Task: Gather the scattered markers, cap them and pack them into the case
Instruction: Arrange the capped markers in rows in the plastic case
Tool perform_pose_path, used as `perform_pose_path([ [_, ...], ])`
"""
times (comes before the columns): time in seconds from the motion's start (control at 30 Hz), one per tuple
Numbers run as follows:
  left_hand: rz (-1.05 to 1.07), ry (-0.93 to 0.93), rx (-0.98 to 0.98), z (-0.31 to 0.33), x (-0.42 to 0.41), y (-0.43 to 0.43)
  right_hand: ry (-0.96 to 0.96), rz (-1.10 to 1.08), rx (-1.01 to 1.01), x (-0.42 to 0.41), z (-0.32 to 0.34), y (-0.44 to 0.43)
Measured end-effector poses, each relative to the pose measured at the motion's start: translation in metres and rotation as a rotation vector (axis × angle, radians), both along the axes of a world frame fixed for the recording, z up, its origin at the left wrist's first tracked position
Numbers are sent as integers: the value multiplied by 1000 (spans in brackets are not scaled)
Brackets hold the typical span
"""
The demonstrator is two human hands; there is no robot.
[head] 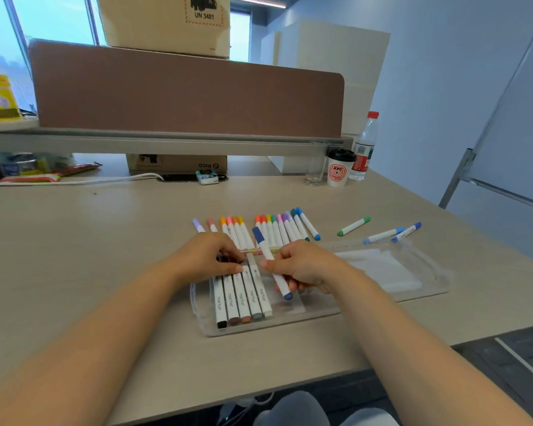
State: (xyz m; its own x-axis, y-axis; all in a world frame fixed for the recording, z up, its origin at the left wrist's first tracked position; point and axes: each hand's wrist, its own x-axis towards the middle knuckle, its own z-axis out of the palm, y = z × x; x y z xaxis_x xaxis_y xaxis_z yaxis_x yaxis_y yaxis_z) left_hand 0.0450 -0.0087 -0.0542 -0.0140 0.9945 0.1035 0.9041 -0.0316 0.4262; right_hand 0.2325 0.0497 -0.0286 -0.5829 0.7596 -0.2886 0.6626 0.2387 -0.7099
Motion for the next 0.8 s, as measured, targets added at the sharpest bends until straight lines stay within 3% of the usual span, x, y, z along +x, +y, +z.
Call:
perform_pose_path([
  [0.37,4,8,-1,-1,1,-1,-71,-19,85,-7,-4,-11],
  [0.63,-10,-6,-28,2,0,-3,-115,-64,-48,-9,5,-9],
  [0.8,-9,-8,-34,2,1,-4,-164,-69,12,-12,4,-8],
])
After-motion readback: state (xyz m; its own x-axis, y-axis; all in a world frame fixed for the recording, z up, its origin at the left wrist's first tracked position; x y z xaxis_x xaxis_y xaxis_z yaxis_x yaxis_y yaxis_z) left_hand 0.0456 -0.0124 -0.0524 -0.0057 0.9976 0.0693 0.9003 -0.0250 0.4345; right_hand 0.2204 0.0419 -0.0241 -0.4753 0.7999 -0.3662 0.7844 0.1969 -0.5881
